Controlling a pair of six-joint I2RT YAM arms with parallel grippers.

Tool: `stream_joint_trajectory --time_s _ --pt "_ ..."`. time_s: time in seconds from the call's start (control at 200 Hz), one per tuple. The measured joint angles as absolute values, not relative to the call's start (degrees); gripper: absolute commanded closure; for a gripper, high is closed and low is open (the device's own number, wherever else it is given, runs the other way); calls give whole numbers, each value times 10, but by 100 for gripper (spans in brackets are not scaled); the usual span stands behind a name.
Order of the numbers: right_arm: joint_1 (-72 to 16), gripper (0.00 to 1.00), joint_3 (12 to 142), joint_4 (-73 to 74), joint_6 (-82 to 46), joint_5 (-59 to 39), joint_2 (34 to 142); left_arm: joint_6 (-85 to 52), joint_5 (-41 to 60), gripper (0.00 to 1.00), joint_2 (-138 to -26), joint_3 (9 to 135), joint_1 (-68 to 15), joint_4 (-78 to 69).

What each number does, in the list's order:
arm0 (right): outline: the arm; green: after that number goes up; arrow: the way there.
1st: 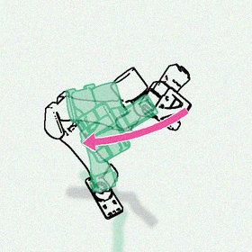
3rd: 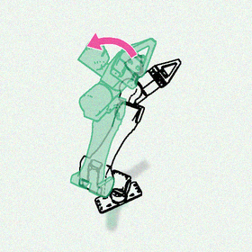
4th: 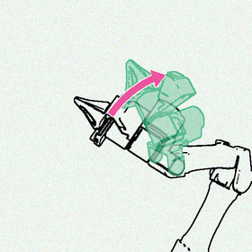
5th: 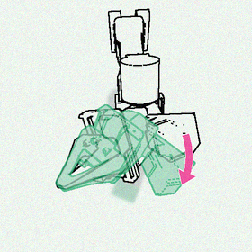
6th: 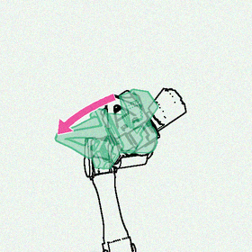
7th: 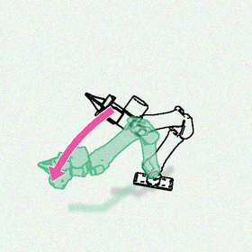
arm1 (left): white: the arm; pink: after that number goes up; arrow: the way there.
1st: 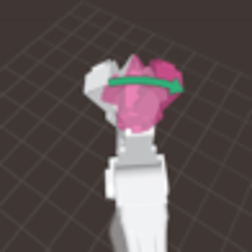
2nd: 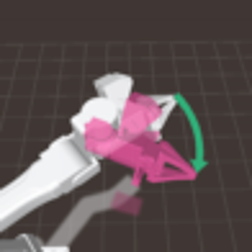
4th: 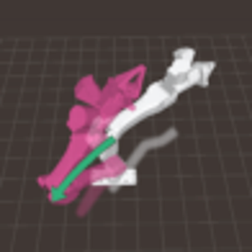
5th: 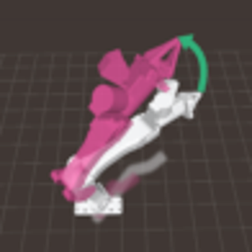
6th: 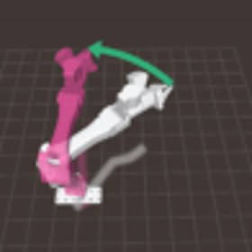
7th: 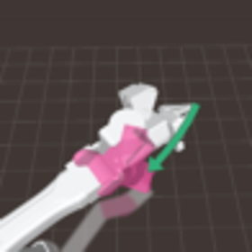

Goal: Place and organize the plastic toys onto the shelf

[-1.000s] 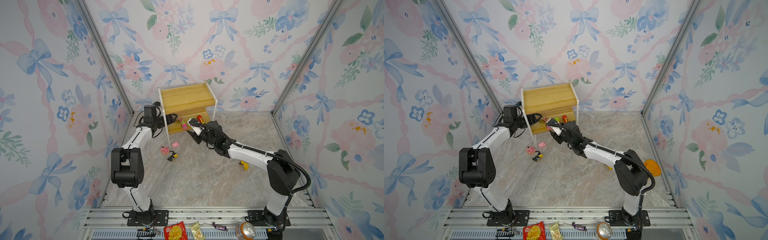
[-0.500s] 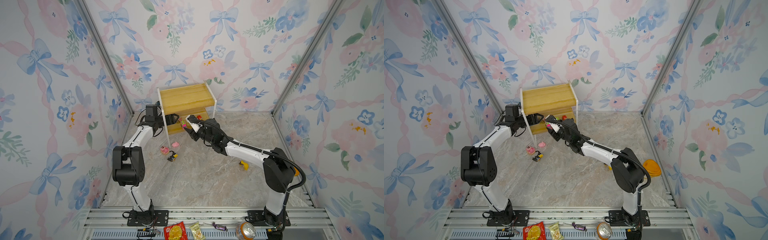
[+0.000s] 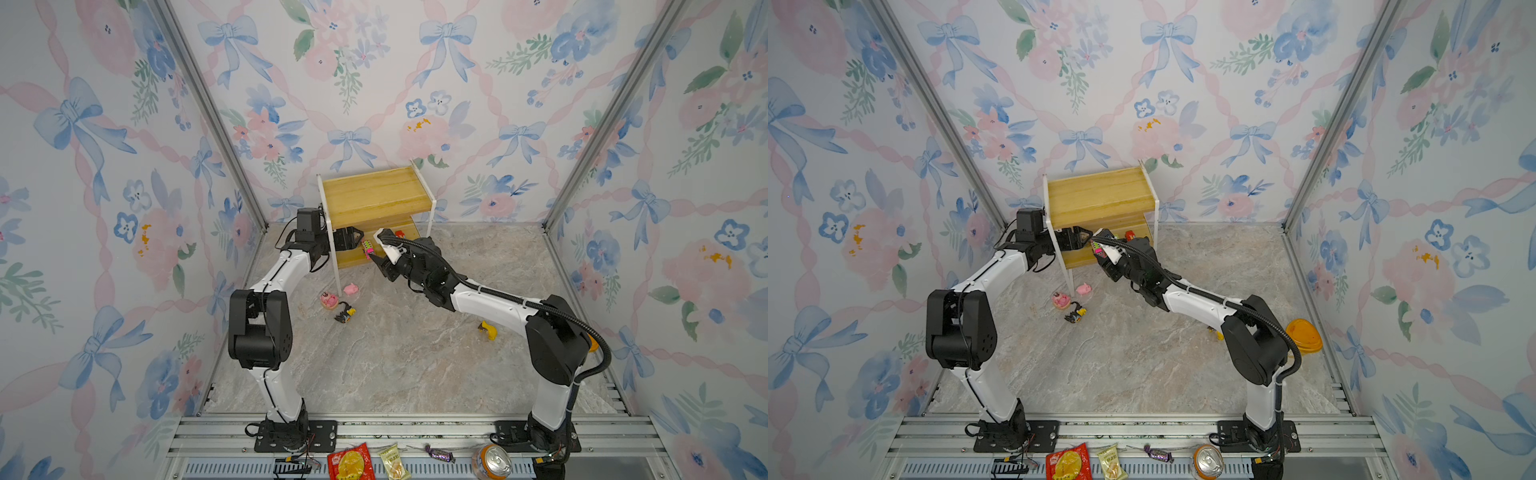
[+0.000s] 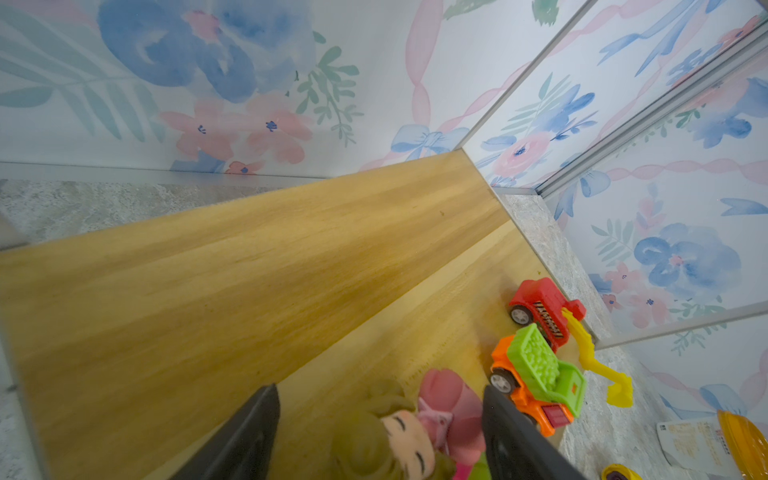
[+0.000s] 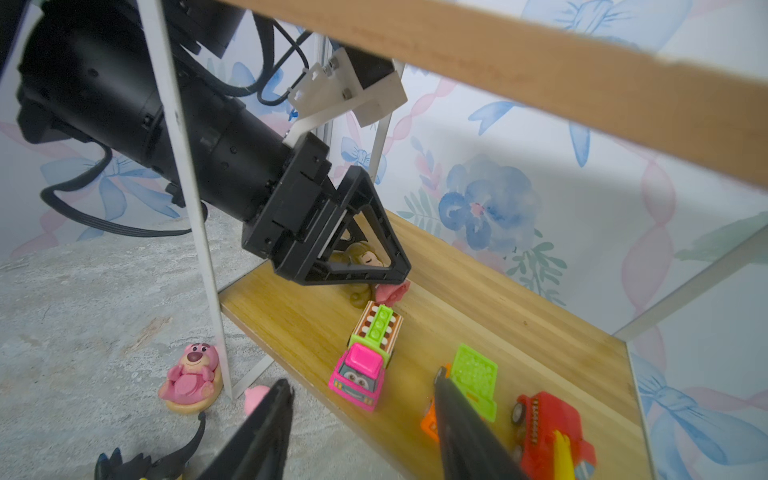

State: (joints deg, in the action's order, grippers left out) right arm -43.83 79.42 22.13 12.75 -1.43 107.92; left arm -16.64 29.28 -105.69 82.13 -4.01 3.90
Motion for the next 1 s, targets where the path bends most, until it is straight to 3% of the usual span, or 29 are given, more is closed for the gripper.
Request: stream_joint_trajectory --time_s 0.3,0.53,1.0 --pt "-435 42 787 222 124 -10 1079 -166 281 23 -1061 826 -45 38" --pt "-435 42 787 225 124 -10 1079 -162 265 31 -1061 827 -45 39" --pt "-435 42 786 236 124 -10 1079 -154 250 36 -1061 827 -41 36"
